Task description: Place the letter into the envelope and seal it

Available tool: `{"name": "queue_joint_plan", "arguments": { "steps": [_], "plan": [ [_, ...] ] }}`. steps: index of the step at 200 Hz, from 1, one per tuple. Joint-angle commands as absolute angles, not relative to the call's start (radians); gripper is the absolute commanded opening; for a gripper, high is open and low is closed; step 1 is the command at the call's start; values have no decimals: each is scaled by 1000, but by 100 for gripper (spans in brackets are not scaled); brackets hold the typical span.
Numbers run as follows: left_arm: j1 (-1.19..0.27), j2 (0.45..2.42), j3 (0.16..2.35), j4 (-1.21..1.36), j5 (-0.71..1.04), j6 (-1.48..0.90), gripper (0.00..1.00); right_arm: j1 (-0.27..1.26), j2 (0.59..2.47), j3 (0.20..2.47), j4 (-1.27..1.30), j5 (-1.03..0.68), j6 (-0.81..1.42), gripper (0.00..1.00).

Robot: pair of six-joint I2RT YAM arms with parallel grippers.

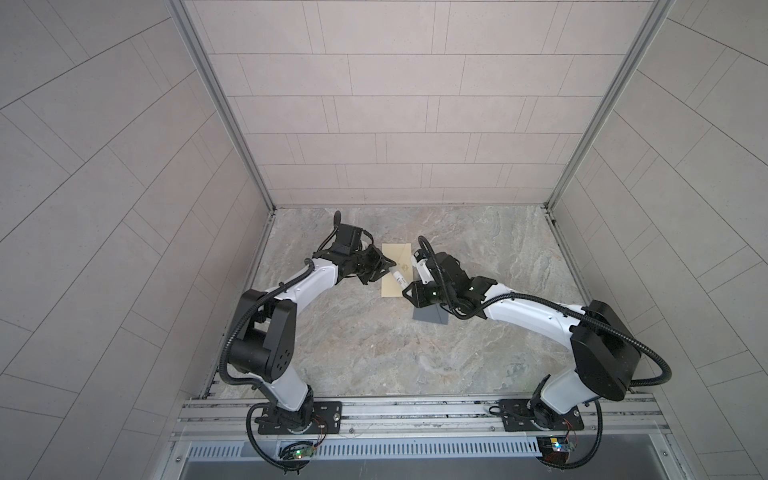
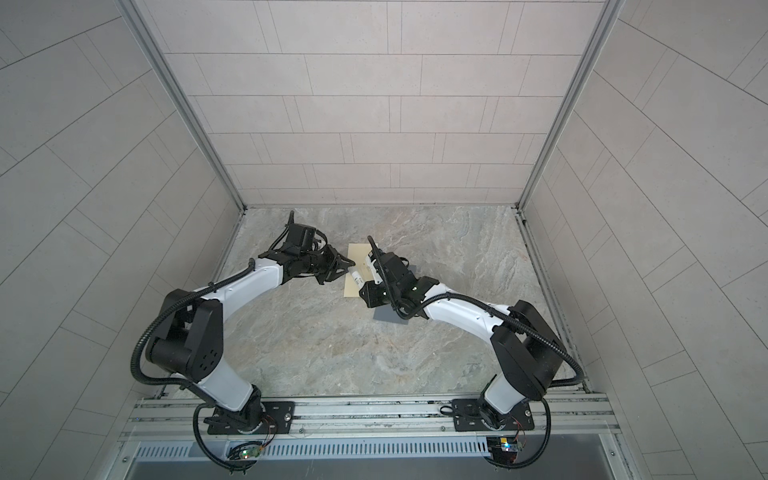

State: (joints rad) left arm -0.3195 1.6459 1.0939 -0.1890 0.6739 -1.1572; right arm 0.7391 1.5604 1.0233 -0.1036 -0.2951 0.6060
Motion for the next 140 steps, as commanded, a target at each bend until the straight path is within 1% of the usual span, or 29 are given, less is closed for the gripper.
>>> {"name": "queue_joint_plan", "arguments": {
  "steps": [1, 77, 140],
  "plan": [
    [-328, 1657, 1098, -199, 696, -1149, 11, 735, 1555, 1061, -94, -281, 592, 0],
    [-330, 1663, 1107, -207, 699, -1137, 11, 719, 1548, 1075, -124, -272, 575, 0],
    [-334, 1673, 1109, -164, 738, -1170, 11, 718, 1571, 1069, -79, -272, 593, 0]
  ]
}}
